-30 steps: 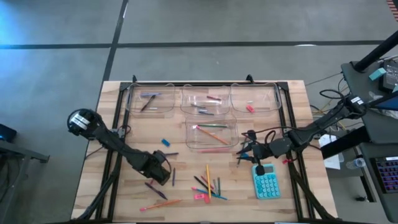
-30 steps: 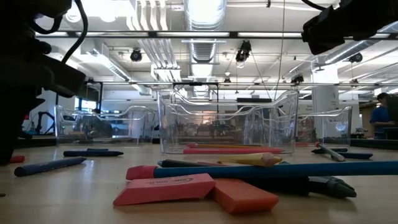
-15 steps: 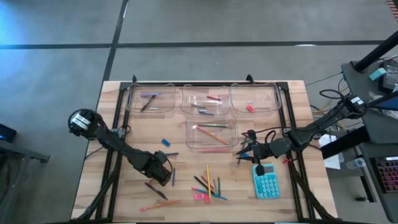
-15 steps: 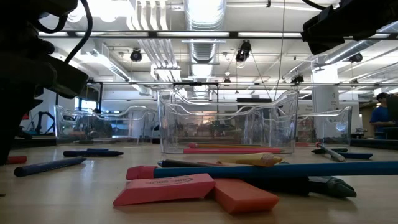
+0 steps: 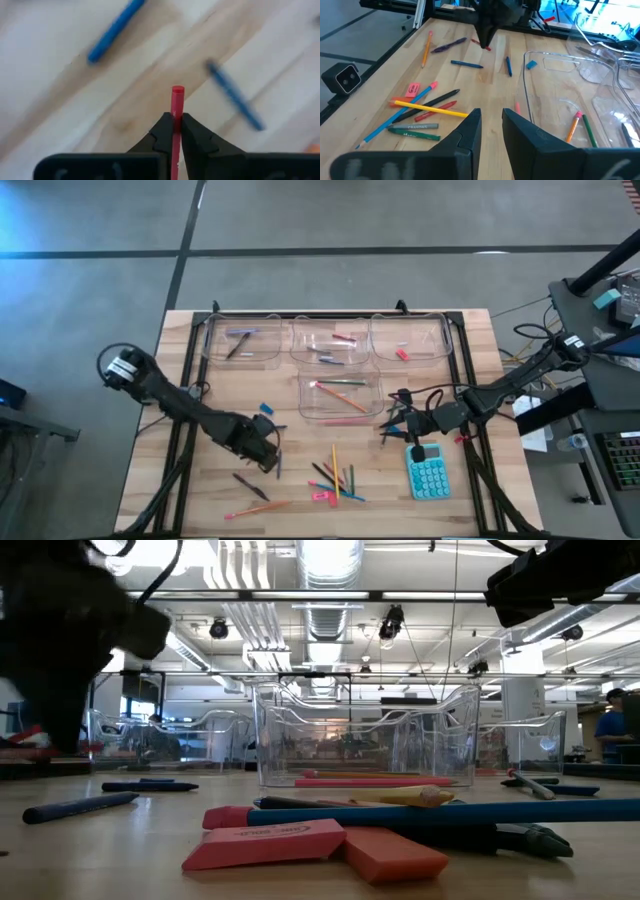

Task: Sort crayons/erasers/pens/pencils in bins
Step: Put the left red crayon into the top middle transparent bin

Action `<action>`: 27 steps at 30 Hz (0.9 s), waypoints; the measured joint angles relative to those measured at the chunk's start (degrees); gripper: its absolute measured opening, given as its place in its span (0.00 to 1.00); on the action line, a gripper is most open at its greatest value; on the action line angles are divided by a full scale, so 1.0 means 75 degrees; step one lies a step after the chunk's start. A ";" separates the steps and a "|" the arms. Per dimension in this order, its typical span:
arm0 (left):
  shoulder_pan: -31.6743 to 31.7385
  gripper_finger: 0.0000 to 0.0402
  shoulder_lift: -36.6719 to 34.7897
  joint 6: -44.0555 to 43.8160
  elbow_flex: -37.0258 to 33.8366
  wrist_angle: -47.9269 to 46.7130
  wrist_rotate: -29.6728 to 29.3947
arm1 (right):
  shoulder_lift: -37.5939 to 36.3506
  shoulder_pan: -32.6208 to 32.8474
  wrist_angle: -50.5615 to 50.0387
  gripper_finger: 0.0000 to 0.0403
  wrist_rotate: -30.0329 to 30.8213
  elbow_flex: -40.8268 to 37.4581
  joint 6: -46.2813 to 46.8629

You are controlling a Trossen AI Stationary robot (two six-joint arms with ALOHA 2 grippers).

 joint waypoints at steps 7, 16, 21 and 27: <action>0.0567 0.02 -0.0850 0.1693 0.0823 -0.0197 -0.1410 | -0.0003 0.0000 0.0122 0.17 0.0003 0.0000 -0.0016; 0.2204 0.02 -0.1386 0.6073 0.1744 0.1216 -0.3616 | -0.0003 0.0000 0.0170 0.17 0.0023 0.0003 -0.0021; 0.3595 0.02 -0.1181 0.8502 0.1769 0.3257 -0.2720 | -0.0003 0.0000 0.0216 0.17 0.0047 0.0003 0.0066; 0.5105 0.02 -0.0459 0.9966 0.1798 0.4391 -0.1460 | 0.0000 0.0003 0.0195 0.17 0.0047 0.0003 0.0186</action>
